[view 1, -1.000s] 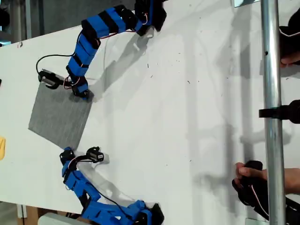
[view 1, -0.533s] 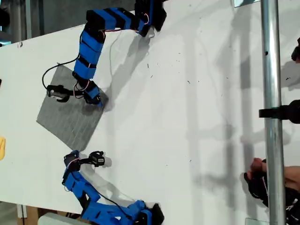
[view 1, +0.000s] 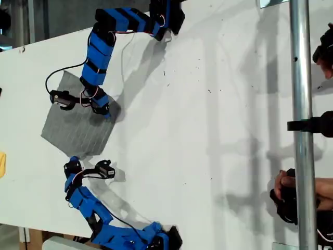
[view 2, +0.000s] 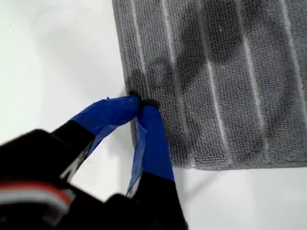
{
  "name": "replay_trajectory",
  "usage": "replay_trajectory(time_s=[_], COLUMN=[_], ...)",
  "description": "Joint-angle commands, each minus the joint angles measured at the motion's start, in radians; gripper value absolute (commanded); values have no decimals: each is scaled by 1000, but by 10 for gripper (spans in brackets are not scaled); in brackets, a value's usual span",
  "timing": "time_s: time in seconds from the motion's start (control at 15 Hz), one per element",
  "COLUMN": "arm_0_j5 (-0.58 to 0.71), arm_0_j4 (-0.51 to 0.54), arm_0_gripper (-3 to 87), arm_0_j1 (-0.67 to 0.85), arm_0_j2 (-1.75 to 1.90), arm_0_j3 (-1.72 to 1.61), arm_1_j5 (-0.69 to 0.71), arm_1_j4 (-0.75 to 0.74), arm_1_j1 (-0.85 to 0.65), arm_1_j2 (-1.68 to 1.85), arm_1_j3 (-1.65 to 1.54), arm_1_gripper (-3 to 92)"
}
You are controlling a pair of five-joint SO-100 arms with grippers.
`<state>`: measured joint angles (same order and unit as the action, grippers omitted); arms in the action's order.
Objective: Grasp corners of a towel and fold twice.
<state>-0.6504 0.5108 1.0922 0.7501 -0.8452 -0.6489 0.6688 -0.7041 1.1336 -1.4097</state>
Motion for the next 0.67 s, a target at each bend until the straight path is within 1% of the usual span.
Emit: replay_trajectory(time_s=[0.0,0.07,0.13,0.33,0.4,0.47,0.53,0.6], arm_0_j5=[-2,-12,-14,38,-25,-61,-55,-61], arm_0_j4=[14,25,11,-84,-51,-25,6,63], arm_0_gripper=[-2,-3,-3,-2,-3,-3,-4,-4], arm_0_j1=[-8,-8,-8,-8,11,26,29,25], arm_0_j2=[130,160,179,109,63,12,-32,-51], arm_0_j3=[57,49,48,64,67,69,75,75], arm_1_j5=[-2,-5,-6,-5,-2,-2,-5,-6], arm_1_j4=[-32,-35,-37,-43,-37,-35,-35,-34], arm_1_j1=[-17,-20,-20,-20,-20,-20,-20,-17], arm_1_j2=[97,97,97,98,104,117,133,144], arm_1_j3=[20,20,18,15,14,3,-9,-15], arm_1_gripper=[-3,-3,-3,-3,-3,-3,-3,-3])
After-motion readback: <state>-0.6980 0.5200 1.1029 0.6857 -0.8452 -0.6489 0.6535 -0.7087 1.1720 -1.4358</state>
